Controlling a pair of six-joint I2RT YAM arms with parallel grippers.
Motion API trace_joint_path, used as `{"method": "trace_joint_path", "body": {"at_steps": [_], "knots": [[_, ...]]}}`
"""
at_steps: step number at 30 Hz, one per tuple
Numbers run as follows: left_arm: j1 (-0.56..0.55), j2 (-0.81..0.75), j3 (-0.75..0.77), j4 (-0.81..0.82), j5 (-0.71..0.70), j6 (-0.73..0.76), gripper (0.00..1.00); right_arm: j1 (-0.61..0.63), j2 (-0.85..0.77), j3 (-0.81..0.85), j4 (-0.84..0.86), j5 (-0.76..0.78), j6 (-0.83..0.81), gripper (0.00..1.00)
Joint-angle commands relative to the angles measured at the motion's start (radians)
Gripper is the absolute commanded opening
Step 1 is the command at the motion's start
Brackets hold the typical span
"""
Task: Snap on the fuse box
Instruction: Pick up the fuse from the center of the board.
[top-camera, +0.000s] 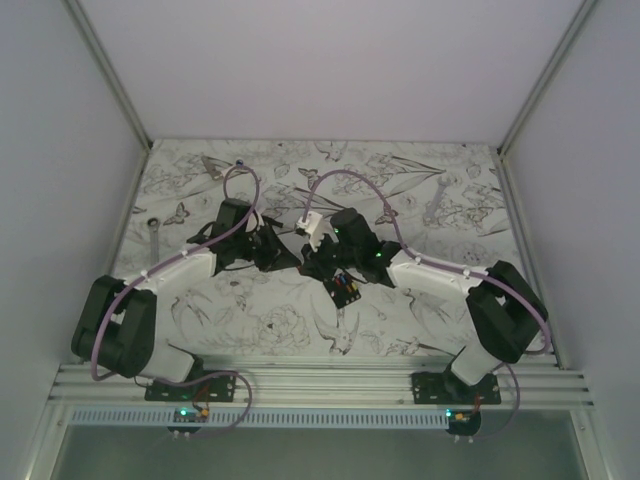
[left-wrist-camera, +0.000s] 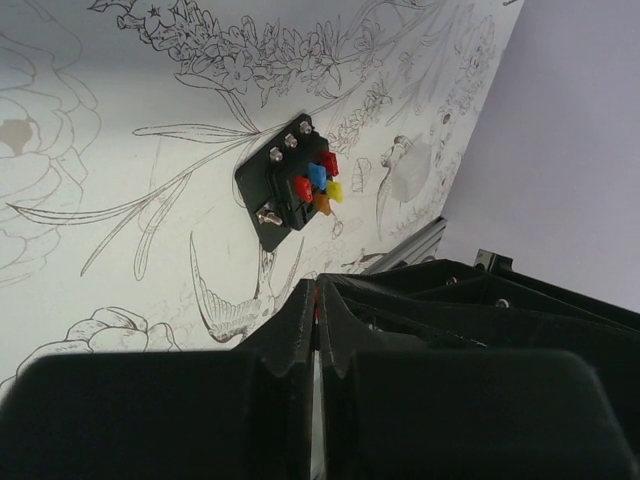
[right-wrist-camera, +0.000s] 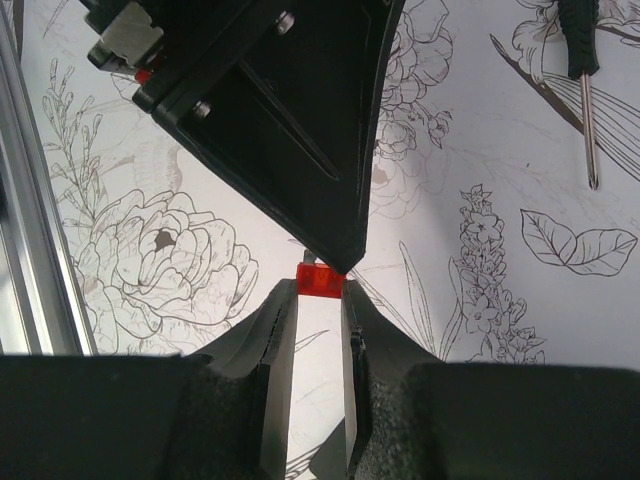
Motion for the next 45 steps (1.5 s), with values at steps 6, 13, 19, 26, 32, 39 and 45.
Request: {"method": "trace_joint_path", "body": {"at_steps": [6,13,19,26,32,39,45], "knots": [[-0.015,-0.005,0.001,0.014,0.030,-0.005,0.00,-0.003,-0.064,-0.003,0.079,0.002,0.020,0.18],[-0.018,-0.081,-0.005,0.018,-0.045,0.002,0.00,-0.042,-0.126,-0.033,0.111,-0.019,0.143,0.37],[-0.035,-0.152,-0.032,0.080,-0.128,-0.040,0.00,-0.070,-0.208,-0.116,0.242,-0.032,0.388,0.51],[-0.088,-0.338,-0.096,0.191,-0.301,-0.084,0.00,-0.090,-0.304,-0.280,0.507,0.019,0.736,0.55],[-0.168,-0.444,-0.128,0.307,-0.404,-0.091,0.00,-0.089,-0.355,-0.353,0.719,0.045,0.900,0.50],[-0.235,-0.514,-0.185,0.449,-0.477,-0.120,0.00,-0.088,-0.398,-0.415,0.890,0.048,0.991,0.48],[-0.278,-0.576,-0.218,0.528,-0.515,-0.138,0.00,-0.090,-0.430,-0.439,0.902,0.082,1.028,0.45]]}}
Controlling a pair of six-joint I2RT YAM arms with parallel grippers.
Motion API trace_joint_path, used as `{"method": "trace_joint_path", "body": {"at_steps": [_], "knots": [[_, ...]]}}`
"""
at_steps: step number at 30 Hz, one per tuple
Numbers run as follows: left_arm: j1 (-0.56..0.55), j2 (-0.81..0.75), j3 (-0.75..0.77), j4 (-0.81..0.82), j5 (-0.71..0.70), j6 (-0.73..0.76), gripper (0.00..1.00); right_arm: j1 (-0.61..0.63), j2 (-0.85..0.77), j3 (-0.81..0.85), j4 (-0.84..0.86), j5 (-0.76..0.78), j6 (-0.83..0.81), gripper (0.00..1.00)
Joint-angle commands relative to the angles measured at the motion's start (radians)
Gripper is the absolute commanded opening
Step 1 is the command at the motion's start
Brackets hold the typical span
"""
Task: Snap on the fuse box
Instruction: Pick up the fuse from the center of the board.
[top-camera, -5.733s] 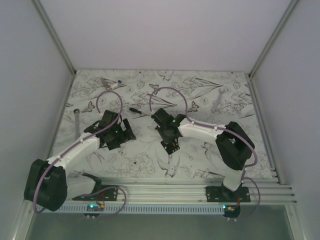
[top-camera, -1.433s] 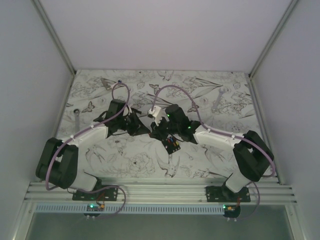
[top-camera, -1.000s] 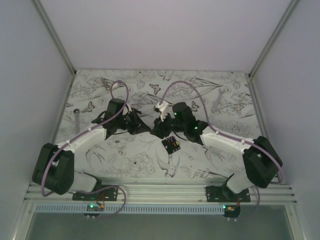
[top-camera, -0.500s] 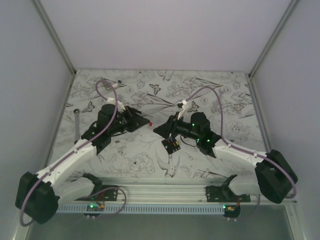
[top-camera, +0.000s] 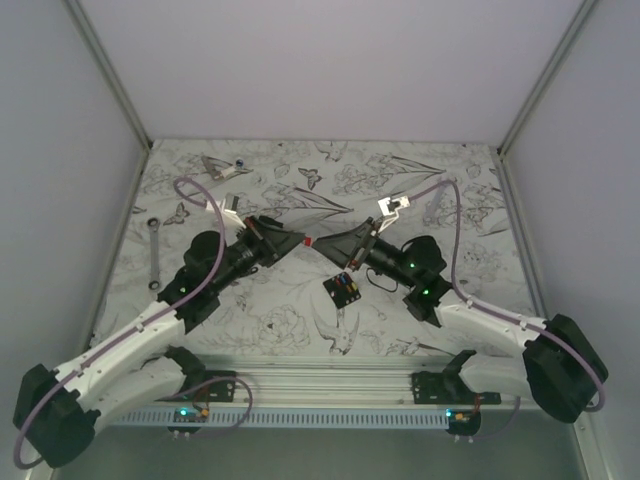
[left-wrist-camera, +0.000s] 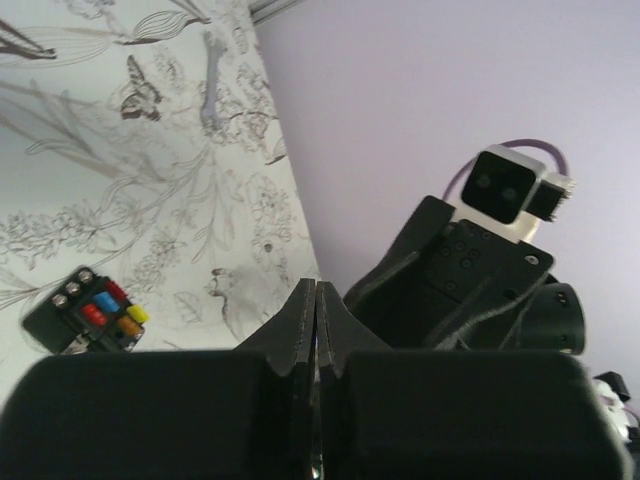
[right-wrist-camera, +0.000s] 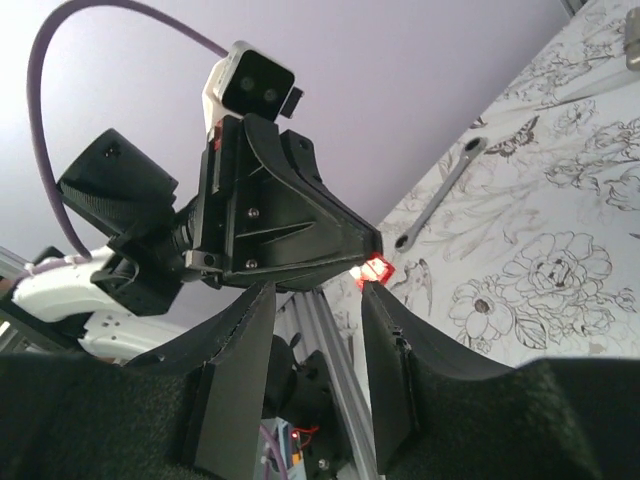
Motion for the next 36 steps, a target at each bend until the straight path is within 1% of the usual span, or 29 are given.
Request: {"method": "trace_joint_path", "body": {"at_steps": [1,8,11,16,20,23,26,28,30,31,32,34,36], "knots": [[-0.034,-0.060,-0.020,0.130,-0.058,-0.018,0.00,-0.006,-0.025,-0.016,0.081,0.046,0.055,0.45],[-0.083,-0.072,-0.005,0.152,-0.069,-0.005,0.00,-0.006,0.014,-0.008,0.157,0.009,0.091,0.44],[-0.094,-0.069,-0.001,0.161,-0.072,-0.002,0.00,-0.006,0.023,-0.004,0.191,-0.010,0.101,0.40],[-0.102,-0.070,0.000,0.175,-0.073,-0.001,0.00,-0.007,0.033,0.007,0.201,-0.023,0.111,0.33],[-0.111,-0.069,0.000,0.191,-0.072,-0.004,0.00,-0.006,0.061,0.011,0.240,-0.035,0.135,0.30],[-0.114,-0.070,0.001,0.200,-0.072,-0.001,0.00,-0.007,0.079,0.014,0.263,-0.043,0.147,0.21],[-0.115,-0.069,-0.003,0.202,-0.074,0.006,0.00,-0.008,0.074,0.015,0.255,-0.044,0.139,0.09],[-0.115,-0.070,-0.012,0.201,-0.083,0.009,0.00,-0.009,0.060,0.016,0.223,-0.043,0.118,0.01],[-0.114,-0.074,-0.028,0.198,-0.098,0.024,0.00,-0.016,0.037,0.017,0.162,-0.046,0.086,0.00],[-0.115,-0.078,-0.041,0.197,-0.110,0.030,0.04,-0.022,0.020,0.016,0.122,-0.046,0.064,0.00],[-0.114,-0.081,-0.056,0.197,-0.120,0.040,0.09,-0.027,0.000,0.017,0.068,-0.047,0.034,0.00],[-0.111,-0.093,-0.075,0.173,-0.142,0.067,0.24,-0.038,-0.048,0.038,-0.102,-0.045,-0.047,0.00],[-0.110,-0.106,-0.070,0.085,-0.168,0.105,0.28,-0.041,-0.091,0.085,-0.320,-0.031,-0.159,0.00]]}}
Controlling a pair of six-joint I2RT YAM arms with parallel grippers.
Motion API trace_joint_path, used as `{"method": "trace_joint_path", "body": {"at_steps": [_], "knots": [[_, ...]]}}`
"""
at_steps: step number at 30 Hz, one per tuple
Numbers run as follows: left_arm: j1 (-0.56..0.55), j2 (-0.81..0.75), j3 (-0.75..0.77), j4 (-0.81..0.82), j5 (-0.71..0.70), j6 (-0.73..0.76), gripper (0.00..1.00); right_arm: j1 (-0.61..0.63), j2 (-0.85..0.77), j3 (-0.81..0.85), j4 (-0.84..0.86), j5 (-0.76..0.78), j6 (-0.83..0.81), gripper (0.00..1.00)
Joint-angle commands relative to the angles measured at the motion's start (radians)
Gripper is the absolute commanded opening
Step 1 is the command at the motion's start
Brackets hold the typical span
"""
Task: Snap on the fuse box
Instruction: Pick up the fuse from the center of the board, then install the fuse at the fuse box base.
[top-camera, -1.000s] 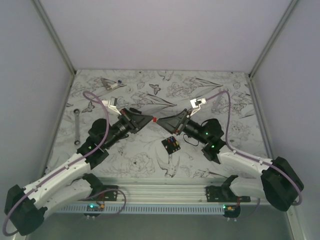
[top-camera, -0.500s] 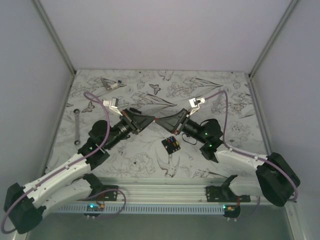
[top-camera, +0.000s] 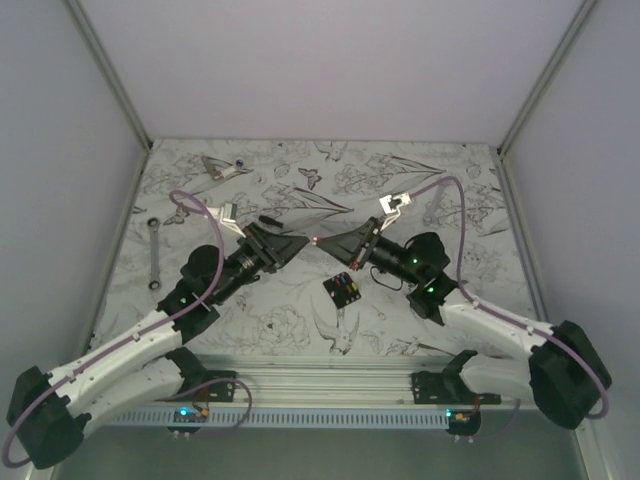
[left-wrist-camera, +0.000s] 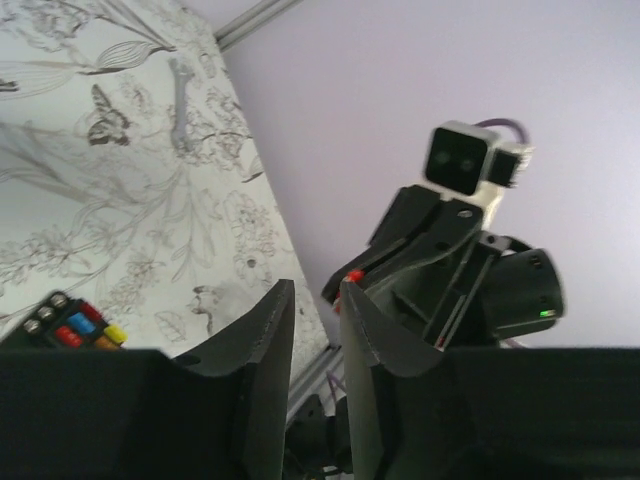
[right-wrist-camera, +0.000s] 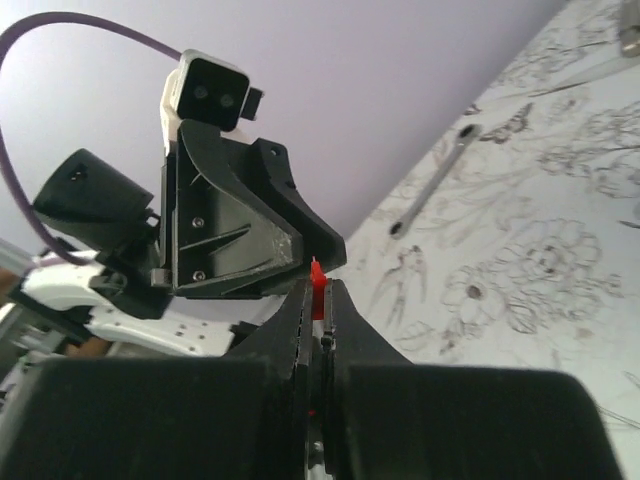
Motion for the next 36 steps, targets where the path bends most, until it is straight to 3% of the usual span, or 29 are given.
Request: {"method": "trace_joint_path", "body": {"at_steps": [1,6,14,21,29,36], "knots": [[0.000,-0.038,-0.011,-0.092,-0.076,0.096,0.32,-0.018,-0.100,0.116,-0.459,0.044,-0.255,0.00],[0.010,-0.062,0.002,-0.311,-0.118,0.202,0.46,-0.016,-0.112,0.258,-0.947,0.139,-0.472,0.00],[0.039,-0.043,0.010,-0.549,-0.155,0.310,0.68,0.091,0.010,0.413,-1.350,0.379,-0.631,0.00],[0.084,0.018,0.031,-0.695,-0.182,0.330,0.81,0.204,0.156,0.481,-1.508,0.592,-0.654,0.00],[0.145,0.111,0.055,-0.735,-0.137,0.316,0.98,0.272,0.313,0.528,-1.523,0.708,-0.632,0.00],[0.189,0.144,0.065,-0.782,-0.119,0.296,1.00,0.278,0.455,0.578,-1.496,0.729,-0.627,0.00]]}}
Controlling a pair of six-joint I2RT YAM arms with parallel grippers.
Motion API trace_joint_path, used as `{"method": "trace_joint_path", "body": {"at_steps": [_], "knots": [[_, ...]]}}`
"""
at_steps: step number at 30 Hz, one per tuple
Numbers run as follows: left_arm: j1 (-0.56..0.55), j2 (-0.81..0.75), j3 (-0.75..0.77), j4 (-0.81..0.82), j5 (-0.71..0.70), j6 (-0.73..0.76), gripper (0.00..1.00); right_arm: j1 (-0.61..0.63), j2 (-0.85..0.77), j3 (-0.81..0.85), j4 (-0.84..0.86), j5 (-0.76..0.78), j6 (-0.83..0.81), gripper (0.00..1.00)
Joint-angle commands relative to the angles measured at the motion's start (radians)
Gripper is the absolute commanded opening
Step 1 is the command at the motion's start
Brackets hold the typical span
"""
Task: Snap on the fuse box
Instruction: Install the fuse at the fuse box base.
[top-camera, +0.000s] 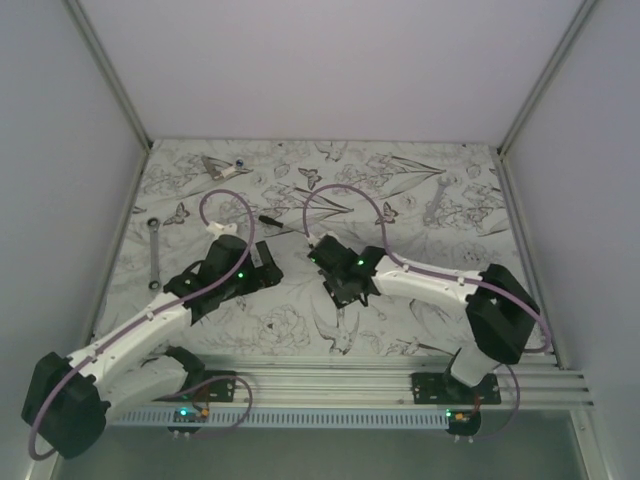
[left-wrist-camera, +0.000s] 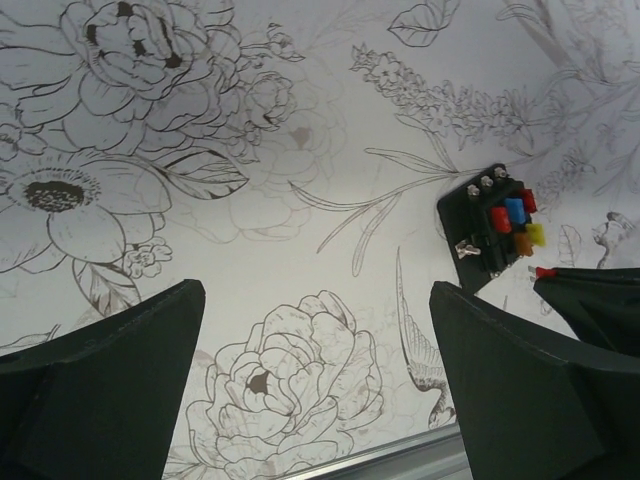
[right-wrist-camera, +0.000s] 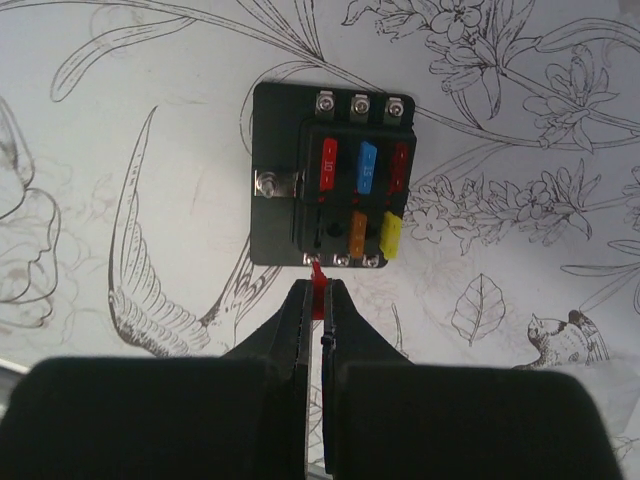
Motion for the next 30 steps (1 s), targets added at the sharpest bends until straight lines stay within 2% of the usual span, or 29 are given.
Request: {"method": "trace_joint_path", "body": {"at_steps": [1,12,30], "knots": [[0.032,-0.002,0.020,-0.068,0.013,-0.007,1.00,0.011,0.063,0.049,0.018,0.052,0.002,0.00],[0.096,-0.109,-0.008,-0.131,-0.028,-0.031,1.00,0.011,0.116,0.041,0.061,0.079,0.023,0.00],[0.098,-0.112,0.006,-0.144,-0.014,-0.035,1.00,0.009,0.136,0.030,0.072,0.064,0.051,0.00]]}}
